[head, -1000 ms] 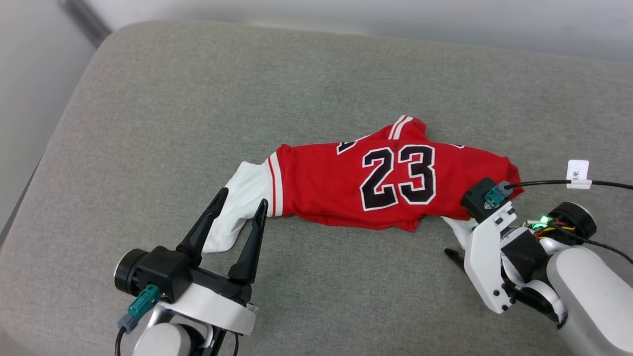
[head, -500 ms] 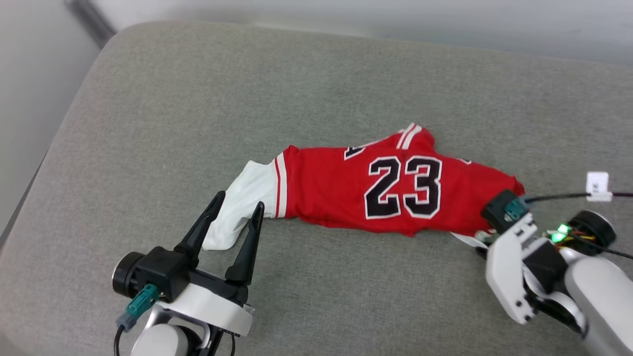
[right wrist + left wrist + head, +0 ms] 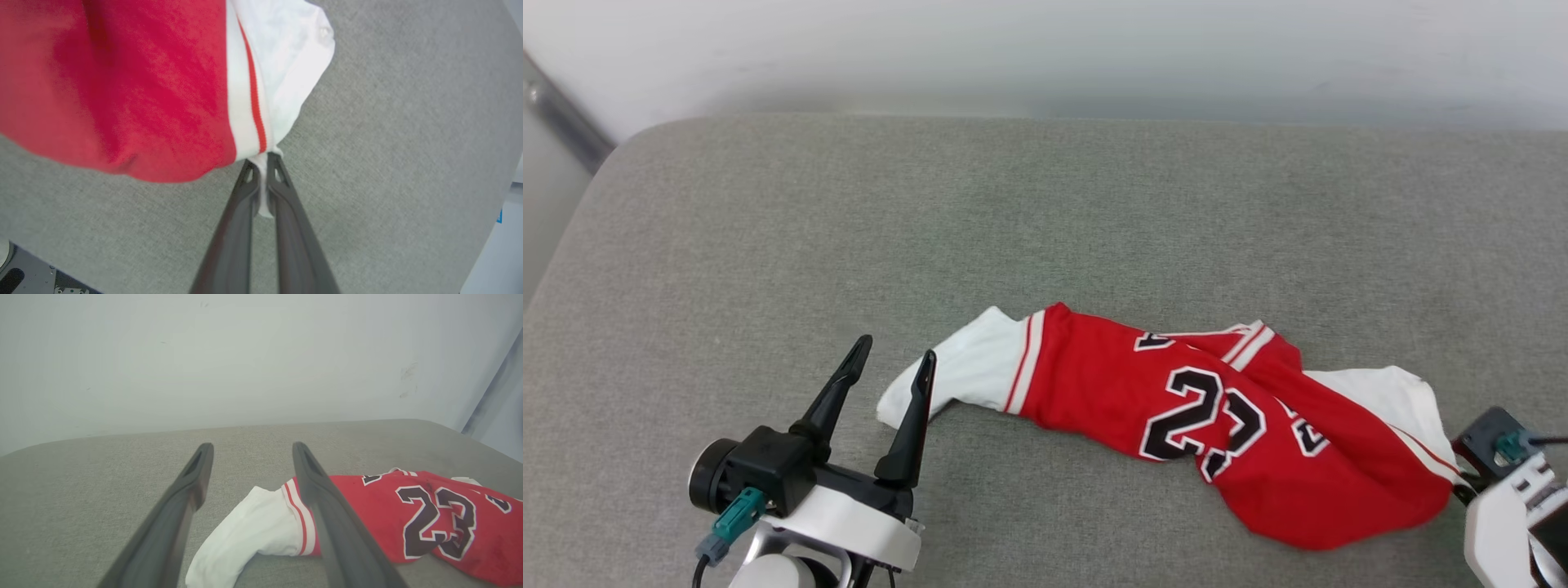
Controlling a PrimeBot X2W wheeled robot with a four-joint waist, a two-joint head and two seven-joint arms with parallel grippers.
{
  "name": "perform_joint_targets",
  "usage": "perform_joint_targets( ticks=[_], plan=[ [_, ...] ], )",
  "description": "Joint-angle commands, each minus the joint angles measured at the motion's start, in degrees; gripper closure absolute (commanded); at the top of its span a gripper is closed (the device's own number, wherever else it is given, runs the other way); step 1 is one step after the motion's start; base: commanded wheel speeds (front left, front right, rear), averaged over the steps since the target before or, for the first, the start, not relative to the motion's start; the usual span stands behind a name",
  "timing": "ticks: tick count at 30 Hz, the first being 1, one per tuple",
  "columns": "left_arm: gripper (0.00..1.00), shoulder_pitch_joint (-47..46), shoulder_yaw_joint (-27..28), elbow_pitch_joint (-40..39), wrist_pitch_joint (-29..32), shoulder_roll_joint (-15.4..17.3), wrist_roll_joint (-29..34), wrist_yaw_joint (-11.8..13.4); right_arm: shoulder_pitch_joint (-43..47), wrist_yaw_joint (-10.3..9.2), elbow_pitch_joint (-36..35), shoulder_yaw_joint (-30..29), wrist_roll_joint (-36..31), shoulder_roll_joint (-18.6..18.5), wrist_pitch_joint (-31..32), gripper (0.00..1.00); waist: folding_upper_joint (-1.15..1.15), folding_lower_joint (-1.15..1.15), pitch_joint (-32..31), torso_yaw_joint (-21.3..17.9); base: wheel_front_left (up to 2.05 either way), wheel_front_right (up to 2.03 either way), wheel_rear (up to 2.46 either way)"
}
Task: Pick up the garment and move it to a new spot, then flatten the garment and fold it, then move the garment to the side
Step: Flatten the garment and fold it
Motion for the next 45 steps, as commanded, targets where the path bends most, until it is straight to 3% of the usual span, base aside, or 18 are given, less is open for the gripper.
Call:
perform_joint_targets(
  ticks=[1,4,5,6,7,17,22,30,34,39,45],
  plan=[
    [0.00,0.6,0.1,-0.1,-0.1,0.2,0.1,-0.1,1.1,-0.06,0.5,-0.5,-0.4,-0.1,-0.7,1.00,0.00,0.00,-0.2,-0.5,0.00,0.00,0.00],
    [0.00,0.8,-0.2,0.3,-0.1,0.4,-0.1,-0.1,5.4,-0.06,4.0,-2.0,-2.8,1.9,-5.2,1.00,0.00,0.00,-0.3,-1.1,0.00,0.00,0.00],
    [0.00,0.9,-0.2,0.5,-0.1,0.5,-0.1,-0.1,5.5,-0.07,4.7,-2.7,-3.5,2.6,-6.6,0.77,0.00,0.00,-0.4,-1.3,0.00,0.00,0.00],
    [0.00,1.1,-0.2,0.6,-0.1,0.6,-0.2,-0.1,5.7,-0.07,5.3,-3.5,-3.9,3.8,-8.2,0.04,0.00,0.00,-0.5,-1.6,0.00,0.00,0.00],
    [0.00,1.3,0.0,0.7,-0.1,0.8,-0.3,-0.1,5.8,-0.06,6.0,-4.5,-3.9,5.2,-9.2,0.00,0.00,0.00,-0.7,-1.9,0.00,0.00,0.00],
    [0.00,2.0,1.2,-0.5,-0.1,1.4,-1.1,-0.1,4.7,-0.05,-2.6,-16.4,-2.4,14.1,-20.4,0.00,0.00,0.00,-2.4,-5.3,0.00,0.00,0.00],
    [0.00,2.1,0.4,-1.5,-0.1,1.1,-2.9,-0.1,7.0,-0.05,-7.7,-23.6,-3.2,21.4,-25.0,0.00,0.00,0.00,-2.8,-6.6,0.00,0.00,0.00],
    [0.00,-3.7,-4.4,-4.0,2.2,4.2,-7.4,-0.1,8.4,-0.05,-11.2,-27.8,-5.2,29.4,-29.2,0.00,0.00,0.00,-1.6,-9.5,0.00,0.00,0.00],
    [0.00,-12.2,-11.7,-5.1,11.8,8.9,-11.4,-0.1,7.8,-0.05,-12.0,-27.9,-6.0,30.2,-29.5,0.00,0.00,0.00,0.0,-10.9,0.00,0.00,0.00],
    [0.00,-25.8,-21.1,-2.4,31.5,12.9,-21.9,-0.1,6.0,-0.05,-12.5,-27.6,-6.5,30.8,-29.8,0.00,0.00,0.00,3.0,-13.2,0.00,0.00,0.00],
    [0.00,-39.4,-27.5,4.4,51.6,15.0,-32.0,-0.1,4.7,-0.05,-11.4,-26.0,-7.5,32.2,-31.0,0.00,0.00,0.00,6.9,-16.4,0.00,0.00,0.00]
  ],
)
